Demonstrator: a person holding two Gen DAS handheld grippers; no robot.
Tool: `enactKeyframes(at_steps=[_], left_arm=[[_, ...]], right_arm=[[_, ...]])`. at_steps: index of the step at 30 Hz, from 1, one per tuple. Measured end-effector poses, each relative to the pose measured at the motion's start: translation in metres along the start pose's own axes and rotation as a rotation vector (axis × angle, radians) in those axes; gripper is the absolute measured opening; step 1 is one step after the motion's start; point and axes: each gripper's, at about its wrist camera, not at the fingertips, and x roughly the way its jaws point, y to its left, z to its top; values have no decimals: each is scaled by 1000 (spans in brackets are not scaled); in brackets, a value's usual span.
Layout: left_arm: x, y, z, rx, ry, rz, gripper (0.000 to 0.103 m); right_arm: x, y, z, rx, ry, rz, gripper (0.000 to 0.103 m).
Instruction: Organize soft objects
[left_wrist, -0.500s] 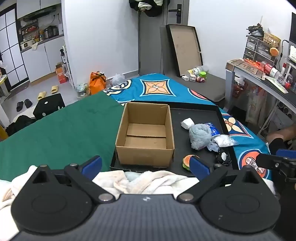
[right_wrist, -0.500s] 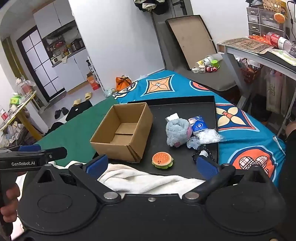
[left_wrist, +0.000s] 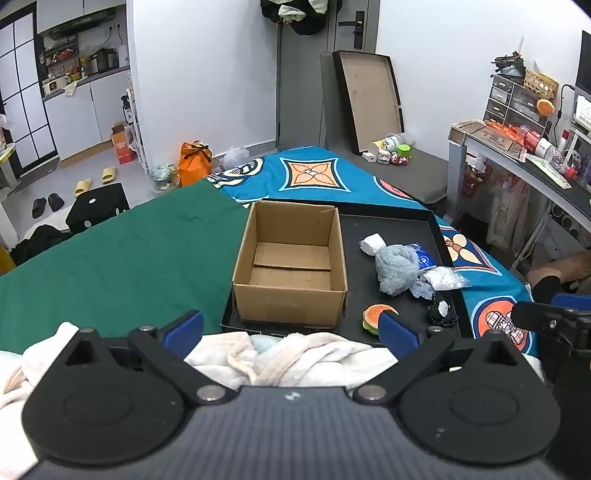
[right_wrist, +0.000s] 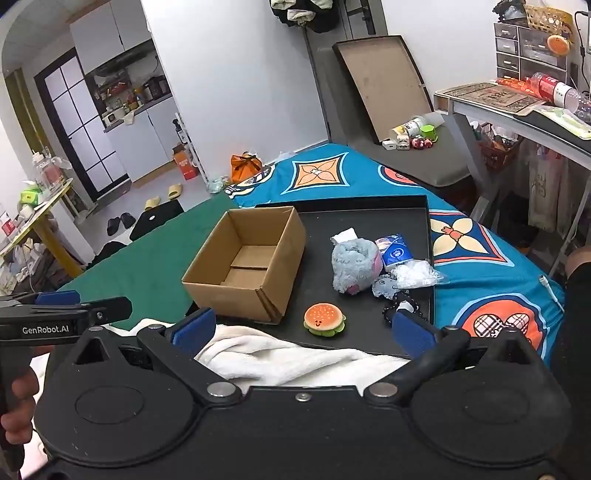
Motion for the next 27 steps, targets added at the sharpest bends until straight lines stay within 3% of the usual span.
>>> enactKeyframes(at_steps=[27], left_arm=[[4, 8, -2, -6, 4, -1, 100]], right_arm=[[1, 2, -1, -6, 12, -17, 103]])
